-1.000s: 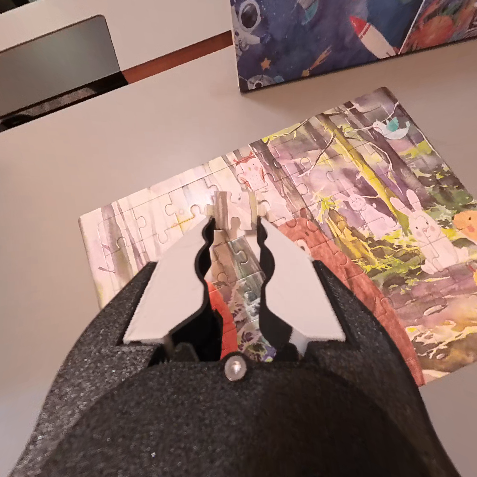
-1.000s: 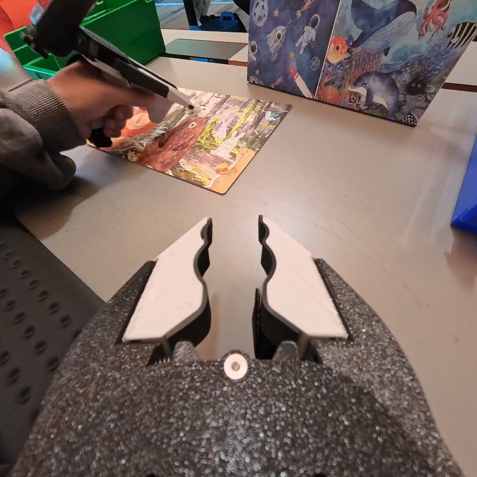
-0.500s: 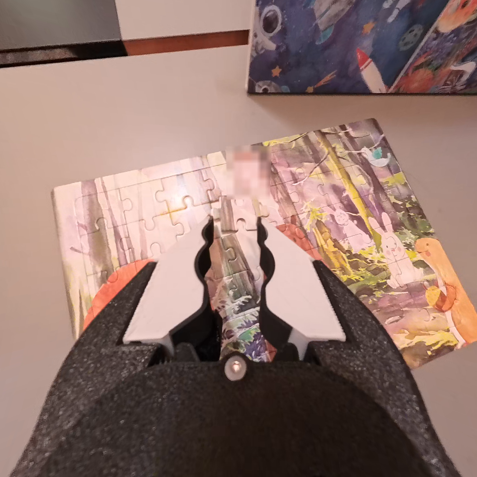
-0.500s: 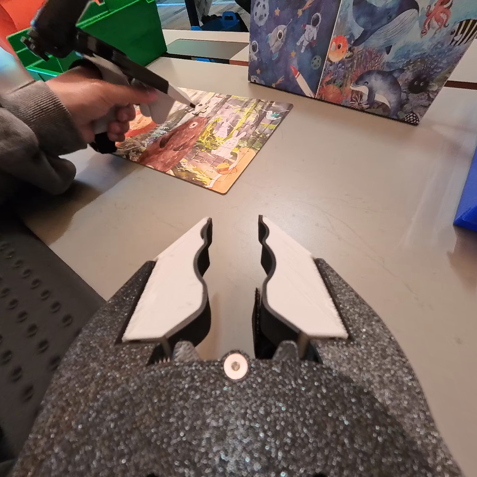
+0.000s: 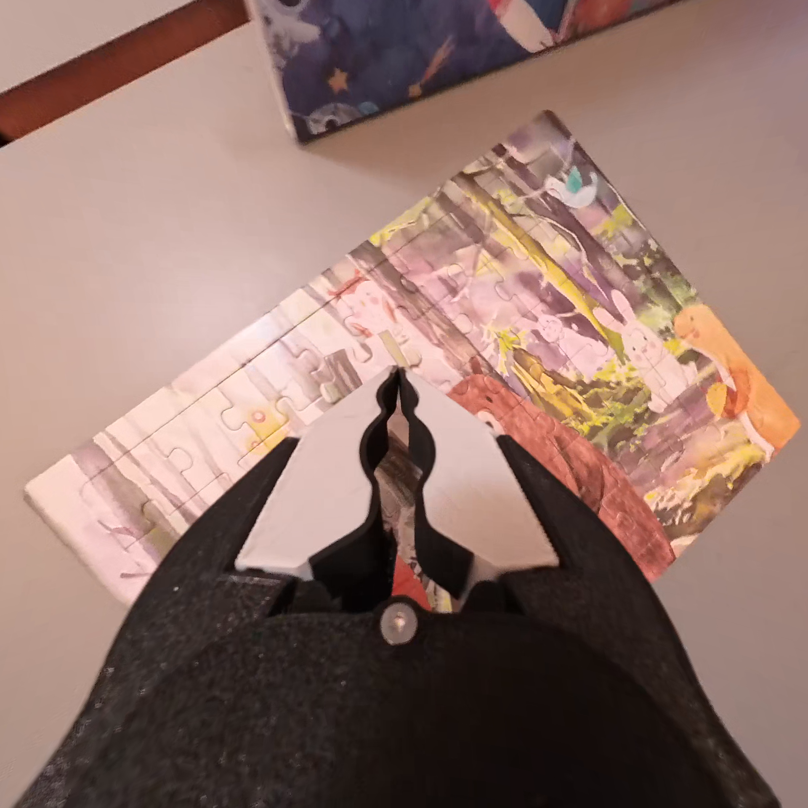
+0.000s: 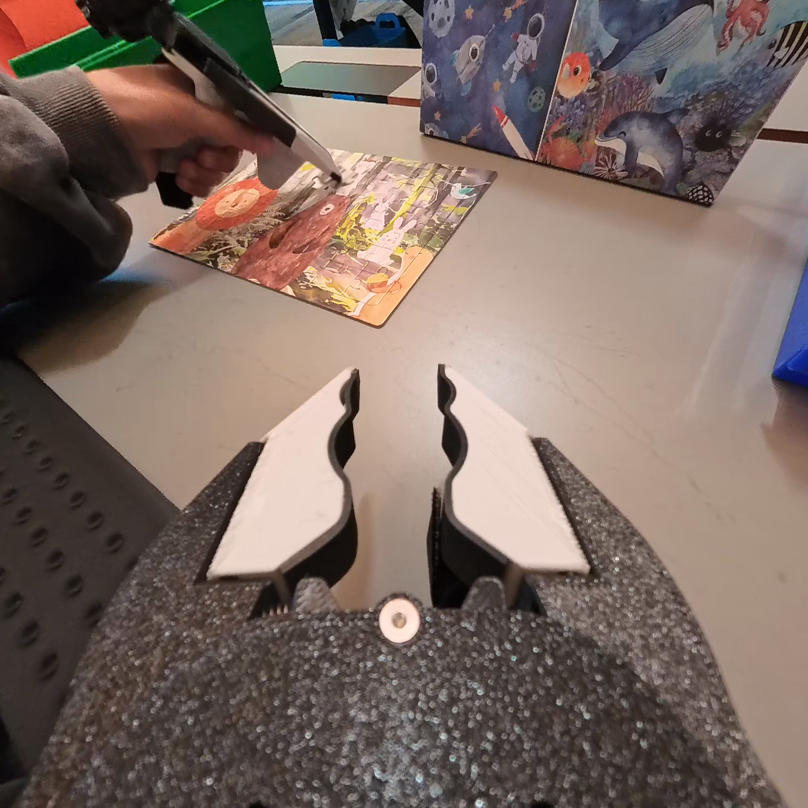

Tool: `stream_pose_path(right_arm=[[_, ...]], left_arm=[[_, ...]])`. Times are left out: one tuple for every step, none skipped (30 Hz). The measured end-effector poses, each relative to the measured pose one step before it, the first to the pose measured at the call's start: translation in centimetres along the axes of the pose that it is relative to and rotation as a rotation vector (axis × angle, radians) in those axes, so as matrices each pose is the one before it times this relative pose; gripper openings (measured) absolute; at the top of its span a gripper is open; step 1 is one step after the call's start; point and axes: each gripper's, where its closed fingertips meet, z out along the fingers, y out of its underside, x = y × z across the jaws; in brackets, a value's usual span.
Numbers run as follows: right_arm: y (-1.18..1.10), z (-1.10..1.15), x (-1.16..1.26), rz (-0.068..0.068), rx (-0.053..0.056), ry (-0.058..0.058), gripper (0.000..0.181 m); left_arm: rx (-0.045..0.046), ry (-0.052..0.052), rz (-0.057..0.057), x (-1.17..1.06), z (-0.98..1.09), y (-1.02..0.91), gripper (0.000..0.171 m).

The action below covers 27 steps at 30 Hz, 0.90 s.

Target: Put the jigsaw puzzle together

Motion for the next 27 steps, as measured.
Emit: stream_pose_path(right_arm=[[-0.001, 0.004, -0.001, 0.0012, -0.0004, -0.0009, 0.035], [0.008, 0.01, 0.002, 0.0008, -0.0004, -0.0004, 0.035], [0.005, -0.004, -0.003, 0.0005, -0.0005, -0.0006, 0.035], [-0.003, 0.002, -0.003, 0.0001, 0.0002, -0.0002, 0.035], [0.002, -0.009, 0.011, 0.0001, 0.0001, 0.0001, 0.035], [0.009, 0.011, -0.002, 0.0005, -0.0004, 0.0, 0.035], [0.014, 0.007, 0.005, 0.0009, -0.0008, -0.0001, 0.035], [0.014, 0.005, 0.009, 0.0009, -0.0009, -0.0005, 0.036], [-0.004, 0.002, -0.008, 0.0003, 0.0003, -0.0004, 0.035], [-0.017, -0.02, -0.006, 0.0, 0.0016, -0.0002, 0.035], [-0.029, -0.036, -0.006, -0.0004, 0.0025, -0.0002, 0.035], [-0.032, -0.022, -0.003, -0.0002, 0.002, 0.0, 0.035], [0.0, -0.002, -0.001, 0.0005, -0.0001, -0.0005, 0.035], [0.025, 0.028, 0.002, 0.0009, -0.002, -0.0012, 0.035], [0.036, 0.019, -0.012, 0.0005, -0.0023, -0.0009, 0.035], [0.013, 0.015, -0.001, -0.0001, -0.001, -0.0003, 0.035], [0.001, -0.005, -0.013, -0.0004, 0.0003, -0.0004, 0.035], [-0.02, -0.006, -0.005, -0.0004, 0.0011, -0.0004, 0.035], [-0.012, -0.011, -0.005, 0.0005, 0.0005, -0.0006, 0.035], [0.008, 0.001, 0.008, 0.0012, -0.0001, -0.0004, 0.035], [-0.008, 0.0, 0.018, 0.0009, 0.0004, 0.0003, 0.035], [0.0, 0.005, 0.006, 0.0009, -0.0004, 0.0001, 0.035], [0.025, 0.021, 0.018, 0.0011, -0.0017, 0.0, 0.035], [0.032, 0.021, 0.004, 0.0005, -0.002, 0.0002, 0.035], [0.026, 0.024, 0.003, -0.0003, -0.0025, 0.0005, 0.036], [0.035, 0.035, 0.015, -0.0006, -0.0028, 0.0011, 0.035], [0.049, 0.045, 0.01, -0.0003, -0.0034, 0.0013, 0.035]], left_arm=[[0.00658, -0.0176, -0.0336, -0.405, -0.024, -0.032, 0.0], [0.00583, -0.0111, -0.029, -0.179, -0.024, 0.004, 0.0], [0.00766, -0.0122, -0.0222, -0.066, -0.024, 0.015, 0.0], [0.01064, -0.0187, -0.0158, -0.046, -0.018, 0.01, 0.0], [0.01105, -0.0188, -0.0136, 0.042, -0.015, 0.041, 0.0], [0.00893, -0.0145, -0.0073, 0.149, -0.038, 0.048, 0.0], [0.01077, -0.0015, 0.0002, 0.327, -0.096, -0.062, 0.0], [0.02018, 0.0109, 0.0077, 0.402, -0.226, -0.274, 0.0], [0.02801, -0.0034, 0.0126, -0.03, -0.383, -0.528, 0.0], [0.03271, -0.0258, 0.0163, -0.644, -0.488, -0.71, 0.0], [0.03059, -0.0279, 0.0199, -0.901, -0.439, -0.747, 0.0], [0.01096, -0.0124, 0.0212, -0.791, -0.219, -0.424, 0.003], [-0.01734, 0.0109, 0.0233, -0.51, 0.021, 0.044, 0.015], [-0.02652, 0.0338, 0.0249, -0.143, 0.154, 0.215, 0.035], [-0.01623, 0.049, 0.0339, 0.196, 0.089, 0.089, 0.041], [-0.00647, 0.0741, 0.0666, 0.771, -0.053, 0.048, 0.041], [-0.00923, 0.0711, 0.1023, 0.944, -0.117, 0.087, 0.041], [-0.01003, 0.0256, 0.1138, 0.352, -0.123, 0.019, 0.041], [-0.01611, 0.0067, 0.1066, 0.027, -0.185, 0.059, 0.04], [-0.03807, 0.0292, 0.0958, 0.246, -0.142, 0.331, 0.036], [-0.05656, 0.0287, 0.0816, 0.045, -0.104, 0.566, 0.031], [-0.06152, 0.0202, 0.0665, -0.283, -0.03, 0.65, 0.031], [-0.05945, 0.0299, 0.0578, -0.245, 0.034, 0.63, 0.031], [-0.04774, 0.0235, 0.0512, -0.382, 0.082, 0.447, 0.031], [-0.03449, 0.0213, 0.0432, -0.393, 0.092, 0.237, 0.032], [-0.02708, 0.0388, 0.0329, -0.045, 0.109, 0.104, 0.035], [-0.02449, 0.0378, 0.0267, 0.018, 0.137, 0.02, 0.039]])
